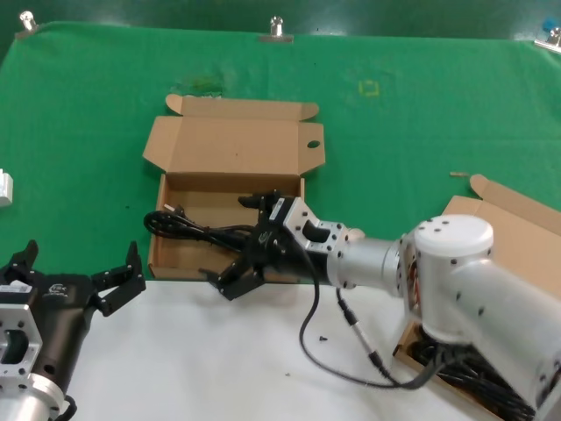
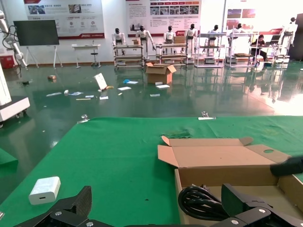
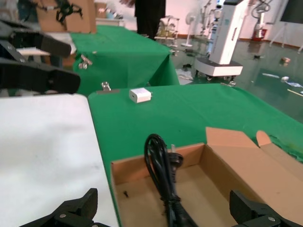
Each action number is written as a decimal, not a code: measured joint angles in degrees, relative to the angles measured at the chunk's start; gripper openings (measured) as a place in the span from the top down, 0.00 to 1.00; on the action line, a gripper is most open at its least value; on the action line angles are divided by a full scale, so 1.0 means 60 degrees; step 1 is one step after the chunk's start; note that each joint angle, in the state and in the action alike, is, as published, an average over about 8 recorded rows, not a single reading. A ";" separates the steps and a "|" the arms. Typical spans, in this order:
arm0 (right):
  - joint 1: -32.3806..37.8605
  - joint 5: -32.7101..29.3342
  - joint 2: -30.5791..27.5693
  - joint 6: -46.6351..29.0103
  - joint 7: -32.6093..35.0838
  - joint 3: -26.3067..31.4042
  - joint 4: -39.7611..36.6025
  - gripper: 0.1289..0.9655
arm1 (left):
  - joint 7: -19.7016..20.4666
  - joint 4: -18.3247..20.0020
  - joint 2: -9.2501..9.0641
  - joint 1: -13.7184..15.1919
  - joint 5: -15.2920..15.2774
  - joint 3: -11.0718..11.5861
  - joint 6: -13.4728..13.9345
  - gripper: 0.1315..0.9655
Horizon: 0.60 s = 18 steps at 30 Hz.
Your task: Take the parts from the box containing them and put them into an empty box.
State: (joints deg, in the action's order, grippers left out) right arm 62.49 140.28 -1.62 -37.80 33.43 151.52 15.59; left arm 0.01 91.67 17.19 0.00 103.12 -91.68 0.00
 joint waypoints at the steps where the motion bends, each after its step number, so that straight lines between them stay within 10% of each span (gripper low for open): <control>1: -0.0150 -0.0086 -0.0037 0.0087 -0.0077 -0.0144 0.0176 0.00 | 0.0000 0.0000 0.0000 0.0000 0.0000 0.0000 0.0000 0.02; 18: -0.2722 -0.1620 -0.0678 0.1650 -0.1459 -0.2612 0.3322 0.00 | 0.0000 0.0000 0.0000 0.0000 0.0000 0.0000 0.0000 0.00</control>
State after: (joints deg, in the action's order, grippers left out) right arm 46.15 130.56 -5.69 -27.90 24.67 135.84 35.52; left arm 0.01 91.67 17.19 0.00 103.12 -91.68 0.00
